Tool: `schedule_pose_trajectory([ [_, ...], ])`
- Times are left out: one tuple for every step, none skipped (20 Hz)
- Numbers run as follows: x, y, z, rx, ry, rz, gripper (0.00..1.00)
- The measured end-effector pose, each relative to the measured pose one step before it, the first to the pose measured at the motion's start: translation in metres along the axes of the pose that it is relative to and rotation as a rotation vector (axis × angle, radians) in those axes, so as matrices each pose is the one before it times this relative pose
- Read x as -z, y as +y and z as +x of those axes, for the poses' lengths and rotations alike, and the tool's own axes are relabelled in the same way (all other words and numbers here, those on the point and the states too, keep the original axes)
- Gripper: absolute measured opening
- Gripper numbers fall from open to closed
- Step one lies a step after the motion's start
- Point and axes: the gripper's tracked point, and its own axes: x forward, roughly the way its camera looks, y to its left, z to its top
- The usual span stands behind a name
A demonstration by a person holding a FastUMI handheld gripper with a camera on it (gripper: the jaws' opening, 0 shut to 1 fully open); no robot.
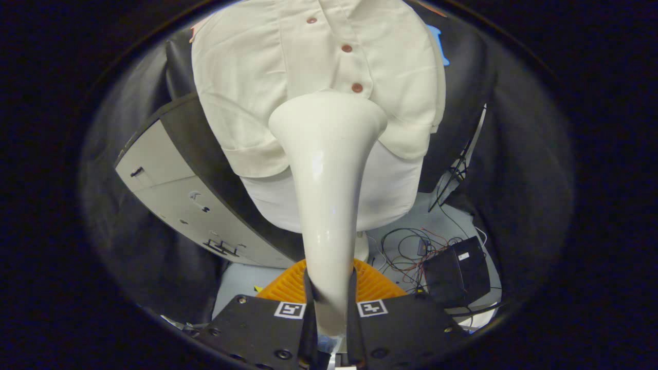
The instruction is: Iron the clothes twice with a garment steamer, once on the left side and once on the right side.
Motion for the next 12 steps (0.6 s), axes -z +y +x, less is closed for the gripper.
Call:
schedule_pose_trajectory([
  [-0.00507,0.00785,-0.00775,-0.00154,-0.01958,0.00000,0.23],
  [-0.00489,0.00805,-0.00682,-0.00104,-0.01409,-0.00367,0.23],
  [-0.00520,0.00904,-0.00548,-0.00084,-0.01516,-0.00086,0.23],
  [-0.00450,0.00784,-0.00650,-0.00192,-0.01310,0.00229,0.23],
  [-0.00473,0.00874,-0.00527,-0.00336,-0.01410,0.00235,0.23],
  [-0.00433,0.00761,-0.00428,-0.00227,-0.00849,0.00068,0.23],
  [-0.00650,0.00723,-0.00516,-0.00289,-0.01858,-0.00195,0.23],
  [-0.00406,0.00719,-0.00559,0.00034,-0.00782,-0.00224,0.23],
  [-0.00574,0.00788,-0.00261,-0.00094,-0.02373,-0.00231,0.23],
  [-0.00532,0.00730,-0.00322,0.00125,-0.01035,-0.00767,0.23],
  [-0.00660,0.00639,-0.00427,0.00259,-0.01905,-0.00785,0.22],
  [-0.00566,0.00603,-0.00355,0.00285,-0.01368,-0.00394,0.22],
])
